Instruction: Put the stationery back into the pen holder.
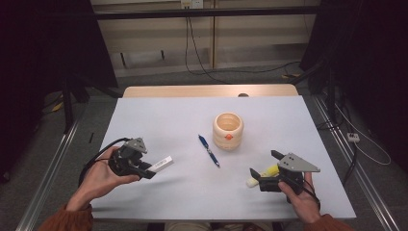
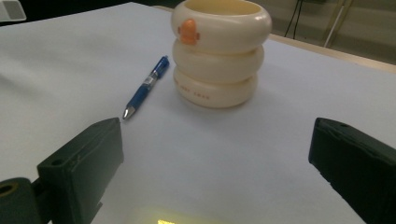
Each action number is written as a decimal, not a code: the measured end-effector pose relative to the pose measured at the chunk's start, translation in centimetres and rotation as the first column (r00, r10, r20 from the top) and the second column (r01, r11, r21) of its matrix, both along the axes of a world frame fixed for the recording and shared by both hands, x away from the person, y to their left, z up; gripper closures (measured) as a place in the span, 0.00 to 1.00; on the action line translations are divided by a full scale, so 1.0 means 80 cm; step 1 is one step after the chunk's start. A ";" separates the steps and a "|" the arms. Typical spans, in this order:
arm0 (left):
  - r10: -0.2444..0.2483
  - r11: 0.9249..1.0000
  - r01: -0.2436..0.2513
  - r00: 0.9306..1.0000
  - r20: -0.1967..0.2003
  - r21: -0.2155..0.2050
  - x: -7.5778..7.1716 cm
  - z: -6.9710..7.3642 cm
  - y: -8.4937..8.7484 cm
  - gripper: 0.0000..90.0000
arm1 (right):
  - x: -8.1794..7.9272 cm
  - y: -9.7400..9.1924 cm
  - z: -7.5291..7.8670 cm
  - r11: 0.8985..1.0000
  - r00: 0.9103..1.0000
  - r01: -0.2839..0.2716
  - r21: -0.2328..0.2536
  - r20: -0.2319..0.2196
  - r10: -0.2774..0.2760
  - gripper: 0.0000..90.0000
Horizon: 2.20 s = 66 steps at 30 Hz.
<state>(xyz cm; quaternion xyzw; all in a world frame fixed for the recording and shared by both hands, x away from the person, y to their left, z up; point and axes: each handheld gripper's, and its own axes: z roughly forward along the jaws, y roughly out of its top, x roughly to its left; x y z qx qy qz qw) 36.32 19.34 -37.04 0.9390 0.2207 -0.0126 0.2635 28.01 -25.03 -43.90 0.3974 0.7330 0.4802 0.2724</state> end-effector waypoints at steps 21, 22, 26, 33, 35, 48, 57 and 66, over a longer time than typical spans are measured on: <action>-0.065 0.998 0.065 0.998 -0.016 -0.021 -0.022 0.001 -0.078 0.75 | -0.002 0.065 0.014 0.972 0.981 -0.157 -0.176 0.083 0.174 0.04; -0.073 0.997 0.073 0.997 -0.021 -0.024 -0.022 0.002 -0.081 0.75 | -0.002 0.067 0.015 0.970 0.980 -0.161 -0.181 0.086 0.179 0.05; -0.085 0.996 0.084 0.996 -0.023 -0.023 -0.018 0.003 -0.090 0.75 | -0.004 0.079 0.019 0.955 0.969 -0.189 -0.231 0.111 0.219 0.08; -0.095 0.995 0.095 0.995 -0.022 -0.021 -0.013 0.007 -0.112 0.75 | -0.005 0.091 0.023 0.929 0.956 -0.208 -0.305 0.138 0.259 0.09; -0.112 0.994 0.112 0.993 -0.020 -0.017 -0.011 0.009 -0.118 0.75 | -0.005 0.095 0.023 0.922 0.951 -0.214 -0.323 0.147 0.273 0.10; -0.137 0.990 0.137 0.990 -0.012 -0.030 0.008 0.014 -0.146 0.75 | -0.005 0.111 0.028 0.851 0.916 -0.206 -0.483 0.210 0.341 0.18; -0.148 0.989 0.147 0.988 -0.045 -0.025 0.018 0.006 -0.160 0.75 | -0.002 0.129 0.018 0.771 0.891 -0.167 -0.614 0.241 0.385 0.27; -0.170 0.986 0.169 0.983 -0.071 -0.013 0.023 -0.002 -0.181 0.75 | -0.009 0.149 0.006 0.631 0.826 -0.065 -0.773 0.314 0.469 0.40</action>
